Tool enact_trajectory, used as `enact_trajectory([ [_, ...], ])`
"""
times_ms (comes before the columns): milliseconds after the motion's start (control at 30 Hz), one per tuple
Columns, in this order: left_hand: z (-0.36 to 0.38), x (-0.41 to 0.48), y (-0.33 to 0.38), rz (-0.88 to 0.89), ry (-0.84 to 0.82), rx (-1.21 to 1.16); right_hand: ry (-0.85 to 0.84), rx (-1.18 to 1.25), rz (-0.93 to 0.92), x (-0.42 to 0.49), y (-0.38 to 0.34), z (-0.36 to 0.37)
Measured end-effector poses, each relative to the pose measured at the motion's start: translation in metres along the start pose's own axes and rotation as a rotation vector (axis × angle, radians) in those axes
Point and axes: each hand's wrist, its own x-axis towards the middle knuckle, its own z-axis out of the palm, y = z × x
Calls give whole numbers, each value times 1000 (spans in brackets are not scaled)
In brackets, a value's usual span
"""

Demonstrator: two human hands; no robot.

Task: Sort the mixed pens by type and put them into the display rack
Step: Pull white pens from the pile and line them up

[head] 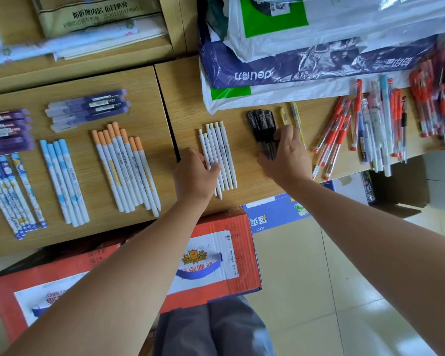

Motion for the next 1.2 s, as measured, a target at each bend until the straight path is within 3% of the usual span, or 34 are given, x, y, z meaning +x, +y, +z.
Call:
enact_trajectory([
  [600, -16, -1, -1, 69, -80, 74, 28, 25, -8, -20, -2, -5],
  [733, -17, -3, 4, 293, 14, 159, 9, 34, 5, -24, -3, -7],
  [900, -1, 4, 19, 717, -49, 368, 1, 31, 39, -20, -4, -3],
  [1067, 13, 7, 27, 722, -84, 497, -9, 23, -2, -12, 2, -3],
  [1200, 11, 9, 20, 638, 21, 479, -16, 24, -63, -6, 9, -6],
])
